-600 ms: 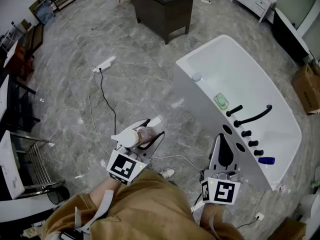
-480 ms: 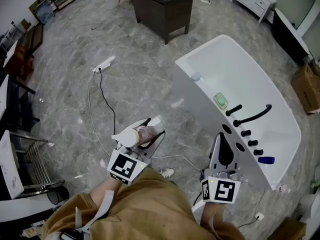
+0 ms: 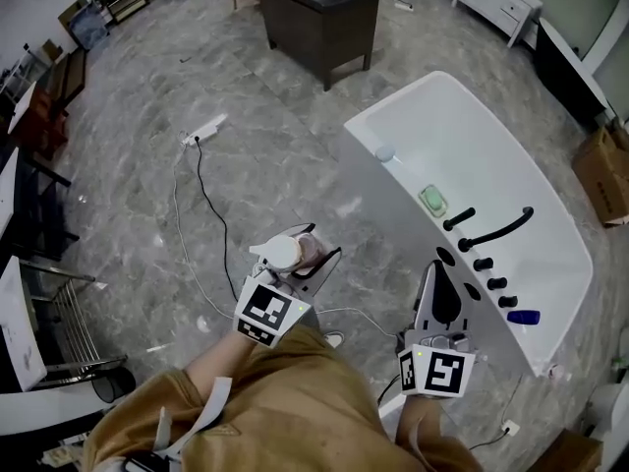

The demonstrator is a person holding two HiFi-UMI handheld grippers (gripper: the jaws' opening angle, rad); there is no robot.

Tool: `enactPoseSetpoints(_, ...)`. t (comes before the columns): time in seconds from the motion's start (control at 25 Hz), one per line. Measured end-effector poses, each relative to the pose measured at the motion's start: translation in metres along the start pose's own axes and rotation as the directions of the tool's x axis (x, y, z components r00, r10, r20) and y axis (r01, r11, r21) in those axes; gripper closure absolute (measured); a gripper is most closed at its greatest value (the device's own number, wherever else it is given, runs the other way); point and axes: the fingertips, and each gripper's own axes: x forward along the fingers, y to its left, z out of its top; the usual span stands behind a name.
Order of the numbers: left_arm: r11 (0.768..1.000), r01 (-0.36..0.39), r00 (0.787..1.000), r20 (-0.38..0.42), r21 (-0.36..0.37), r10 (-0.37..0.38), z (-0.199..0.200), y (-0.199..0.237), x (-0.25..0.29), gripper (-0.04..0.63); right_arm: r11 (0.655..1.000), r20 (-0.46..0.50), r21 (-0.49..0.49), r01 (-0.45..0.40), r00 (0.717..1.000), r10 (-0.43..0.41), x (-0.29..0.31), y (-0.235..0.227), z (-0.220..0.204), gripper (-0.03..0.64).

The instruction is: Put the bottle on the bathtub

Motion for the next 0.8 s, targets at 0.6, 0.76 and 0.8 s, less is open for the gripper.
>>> enactPoseSetpoints(0.6, 0.994, 0.103, 0.989, -0.101, -0.046, -0.107, -0.043, 0.068, 0.108, 0.36, 0.994, -0.026, -0.052, 0.091, 0.995, -0.093, 0.081, -0.007, 0.003, 0.612)
enactPoseSetpoints(0.76, 0.988, 0.145, 0.984, -0.099, -0.06, -0.151, -0.041, 0.106, 0.153, 0.36, 0.991, -0.061, -0.06, 0.121, 0.99, -0.124, 0.149, -0.016, 0.001, 0.612)
enactPoseSetpoints(0.8, 0.986, 0.156, 0.982, -0.099, -0.062, -0.162, -0.04, 0.116, 0.164, 0.36, 0.99, -0.067, -0.063, 0.124, 0.99, -0.128, 0.166, -0.017, 0.002, 0.612)
